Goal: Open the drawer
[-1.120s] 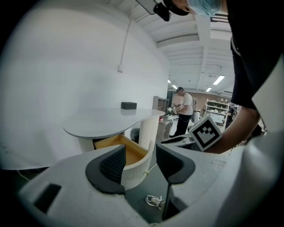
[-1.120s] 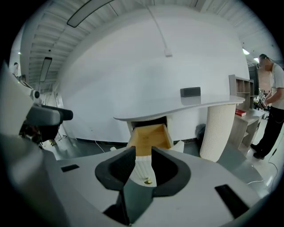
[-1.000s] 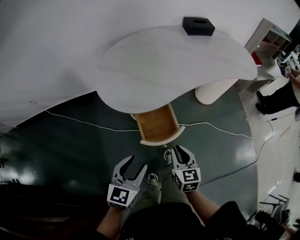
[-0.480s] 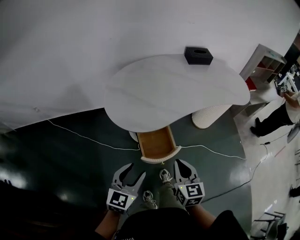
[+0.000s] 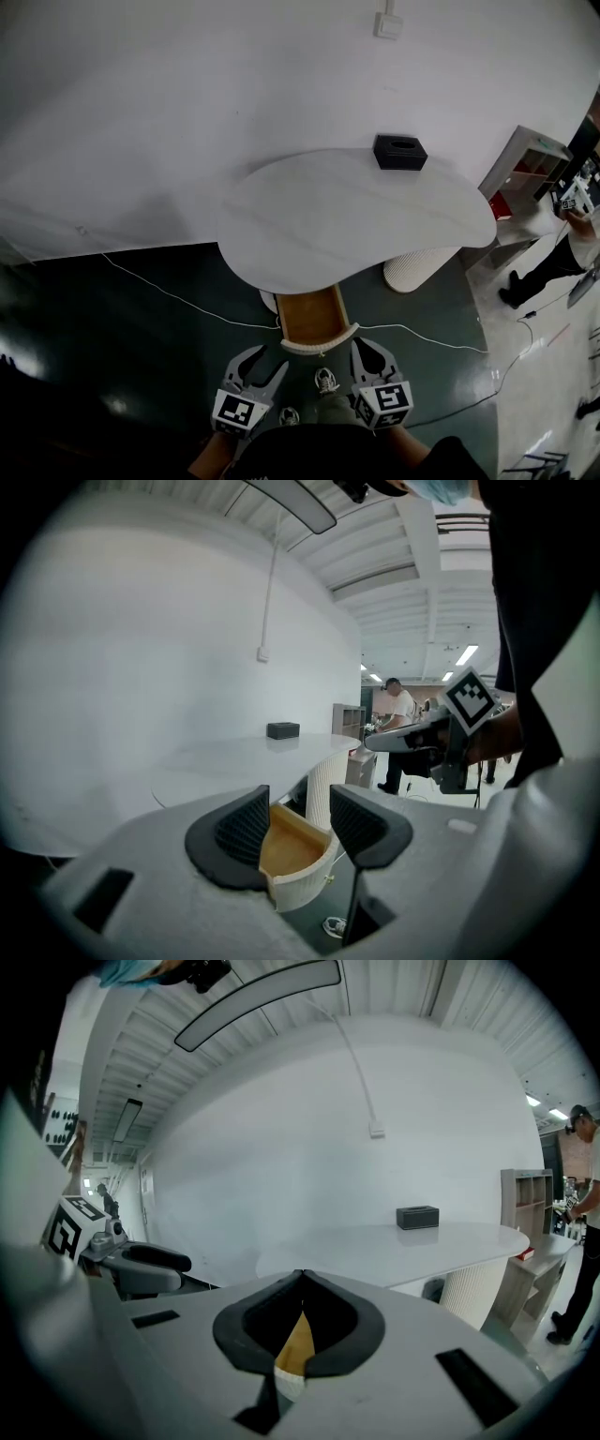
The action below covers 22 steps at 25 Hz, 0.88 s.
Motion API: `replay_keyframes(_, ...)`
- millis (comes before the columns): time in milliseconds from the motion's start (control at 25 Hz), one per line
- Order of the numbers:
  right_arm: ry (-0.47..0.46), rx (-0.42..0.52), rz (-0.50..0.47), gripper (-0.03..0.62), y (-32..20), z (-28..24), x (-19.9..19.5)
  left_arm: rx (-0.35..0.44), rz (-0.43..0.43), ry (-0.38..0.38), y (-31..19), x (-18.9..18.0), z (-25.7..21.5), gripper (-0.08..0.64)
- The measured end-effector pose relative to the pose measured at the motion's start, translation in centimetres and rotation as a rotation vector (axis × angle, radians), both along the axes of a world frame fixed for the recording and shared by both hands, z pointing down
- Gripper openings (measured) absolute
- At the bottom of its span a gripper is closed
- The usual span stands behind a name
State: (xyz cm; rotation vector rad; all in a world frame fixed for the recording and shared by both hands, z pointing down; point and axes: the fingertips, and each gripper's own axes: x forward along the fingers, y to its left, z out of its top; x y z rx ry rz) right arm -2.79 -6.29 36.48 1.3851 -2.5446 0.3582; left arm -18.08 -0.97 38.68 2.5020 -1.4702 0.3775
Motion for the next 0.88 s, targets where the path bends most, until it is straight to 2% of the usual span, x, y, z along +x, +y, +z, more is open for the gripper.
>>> replay_keyframes(280,-0.021,0.034,-0.044,0.002,-1.7,-2.3,-0.2,0.055,-0.02,-0.02,-1.7,0.5,-2.6,0.193)
replay_keyframes(480,-0.041,0.06,-0.08,0.002,-2.9,-3.9,-0.6,0.099,-0.037,-0.055,-2.6,0.7,-4.3,0.133)
replay_keyframes(720,-0.03,0.079,-0.113,0.002,-3.8,-5.1,-0.7,0.084,-0.076,-0.064,-2.6,0.6,-4.5,0.049)
replay_keyframes(880,-0.025,0.083,-0.124,0.002,-4.3,-5.6,-0.5,0.075,-0.092,-0.081,-3.0,0.3,-4.5,0.029)
